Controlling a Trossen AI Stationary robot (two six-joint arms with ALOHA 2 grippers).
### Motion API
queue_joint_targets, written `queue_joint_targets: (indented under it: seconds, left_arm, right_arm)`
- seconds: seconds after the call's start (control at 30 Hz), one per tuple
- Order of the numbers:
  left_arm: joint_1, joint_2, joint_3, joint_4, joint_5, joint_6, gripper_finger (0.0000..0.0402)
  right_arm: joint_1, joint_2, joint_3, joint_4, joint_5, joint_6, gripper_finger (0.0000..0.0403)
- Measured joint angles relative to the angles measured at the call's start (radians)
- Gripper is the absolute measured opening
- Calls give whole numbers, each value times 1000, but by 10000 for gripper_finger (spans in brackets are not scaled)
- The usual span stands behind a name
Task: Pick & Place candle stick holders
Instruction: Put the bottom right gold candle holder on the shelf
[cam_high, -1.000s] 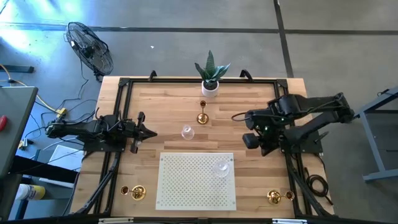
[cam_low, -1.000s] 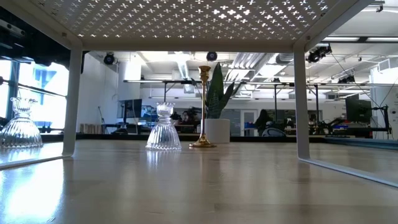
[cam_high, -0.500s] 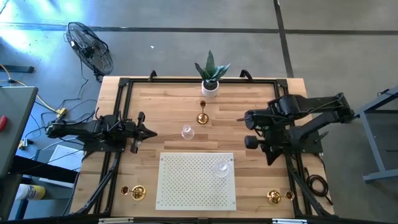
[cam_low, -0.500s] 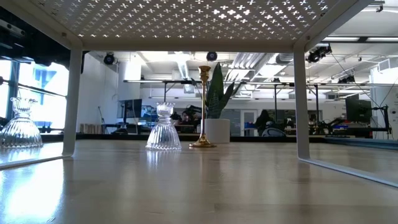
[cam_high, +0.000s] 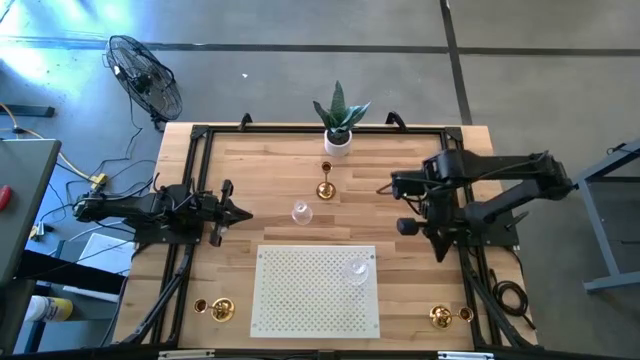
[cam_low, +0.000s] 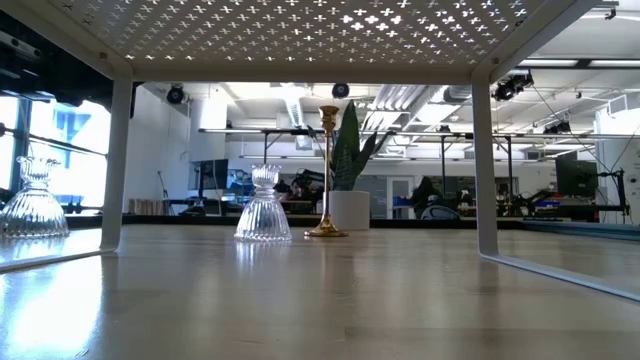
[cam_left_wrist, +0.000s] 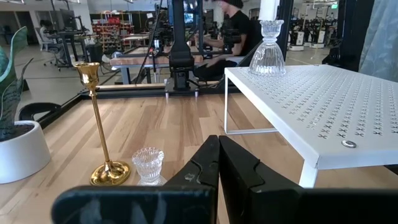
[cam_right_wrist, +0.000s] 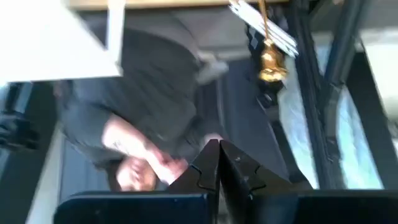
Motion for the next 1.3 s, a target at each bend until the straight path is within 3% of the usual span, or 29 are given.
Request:
queue_joint_targets:
  seconds: [0.17,0.33,0.47,1.1,1.3]
  left_arm:
    - [0,0,0,0,0,0,1]
    - [0,0,0,0,0,0,1]
    - [0,0,0,0,0,0,1]
    - [0,0,0,0,0,0,1]
    - [0,0,0,0,0,0,1]
  right_arm:
    - [-57,-26,-164,51,-138,-161,4]
    - [-122,-34,-190,29,-90,-270,5]
    - [-146,-34,-184,24,-49,-273,5]
    - [-147,-34,-184,60,-37,-204,7]
    - [-146,-34,-184,76,-190,-93,8]
